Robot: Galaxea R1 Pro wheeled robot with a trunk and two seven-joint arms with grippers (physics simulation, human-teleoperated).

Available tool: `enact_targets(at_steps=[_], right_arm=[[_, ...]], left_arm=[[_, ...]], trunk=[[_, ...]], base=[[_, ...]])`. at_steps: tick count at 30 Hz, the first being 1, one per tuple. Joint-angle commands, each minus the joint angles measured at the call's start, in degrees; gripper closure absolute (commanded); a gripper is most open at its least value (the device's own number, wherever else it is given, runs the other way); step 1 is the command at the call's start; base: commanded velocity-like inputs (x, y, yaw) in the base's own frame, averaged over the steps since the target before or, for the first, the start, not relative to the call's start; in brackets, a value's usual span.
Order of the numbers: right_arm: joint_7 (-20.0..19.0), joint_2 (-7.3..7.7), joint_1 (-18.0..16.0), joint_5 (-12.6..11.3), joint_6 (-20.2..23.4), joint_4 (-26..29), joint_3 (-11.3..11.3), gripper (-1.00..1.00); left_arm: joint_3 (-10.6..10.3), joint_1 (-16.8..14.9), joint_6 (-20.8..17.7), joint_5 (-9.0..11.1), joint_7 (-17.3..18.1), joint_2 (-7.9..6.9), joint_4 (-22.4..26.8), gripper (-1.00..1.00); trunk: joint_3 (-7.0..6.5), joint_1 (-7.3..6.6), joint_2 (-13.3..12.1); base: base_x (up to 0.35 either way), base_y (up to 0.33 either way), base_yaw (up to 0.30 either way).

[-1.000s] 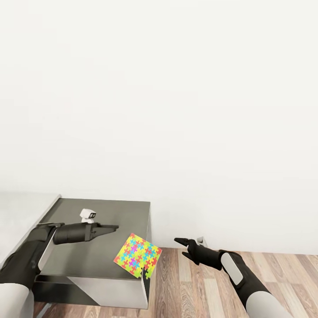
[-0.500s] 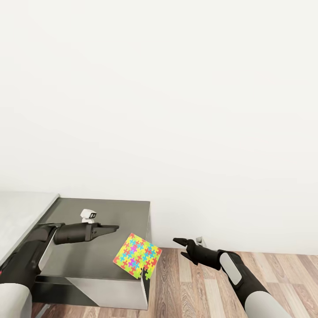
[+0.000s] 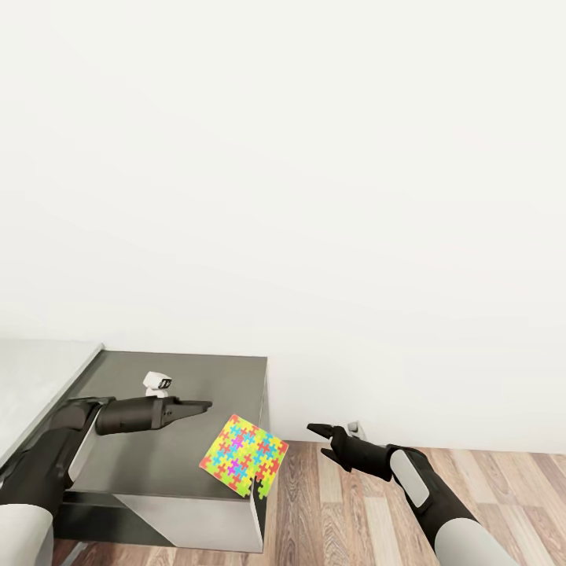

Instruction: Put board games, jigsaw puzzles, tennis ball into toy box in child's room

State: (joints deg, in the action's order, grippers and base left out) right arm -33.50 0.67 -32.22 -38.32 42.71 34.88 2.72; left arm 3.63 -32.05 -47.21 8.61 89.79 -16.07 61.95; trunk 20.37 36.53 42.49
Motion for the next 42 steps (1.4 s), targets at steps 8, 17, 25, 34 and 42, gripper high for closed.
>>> enact_targets(at_steps=[8,17,25,34,42], right_arm=[[-0.2,0.00,0.0,-0.1,0.4,0.0,0.2,-1.00],[-0.6,-0.15,0.0,0.0,0.4,0.2,0.2,-1.00],[-0.5,-0.54,0.0,0.1,0.3,0.4,0.2,-1.00],[-0.5,-0.58,0.0,0.1,0.3,0.4,0.2,-1.00],[-0.5,-0.58,0.0,0.1,0.3,0.4,0.2,-1.00]], left_arm=[[0.0,-0.1,-0.6,0.0,0.2,-0.02,0.0,-1.00],[0.1,0.0,-0.6,0.0,0.2,-0.02,0.0,-1.00],[0.0,-0.1,-0.6,0.0,0.2,-0.02,0.0,-1.00],[0.0,0.0,-0.6,0.0,0.2,-0.02,0.0,-1.00],[0.1,0.0,-0.6,0.1,0.2,-0.02,0.0,-1.00]], trunk=[[1.51,1.77,3.3],[3.13,3.75,6.9],[4.57,5.51,10.1],[6.00,7.26,13.3],[6.36,7.70,14.1]], base=[[0.000,0.000,0.000],[0.000,0.000,0.000],[0.000,0.000,0.000],[0.000,0.000,0.000],[0.000,0.000,0.000]])
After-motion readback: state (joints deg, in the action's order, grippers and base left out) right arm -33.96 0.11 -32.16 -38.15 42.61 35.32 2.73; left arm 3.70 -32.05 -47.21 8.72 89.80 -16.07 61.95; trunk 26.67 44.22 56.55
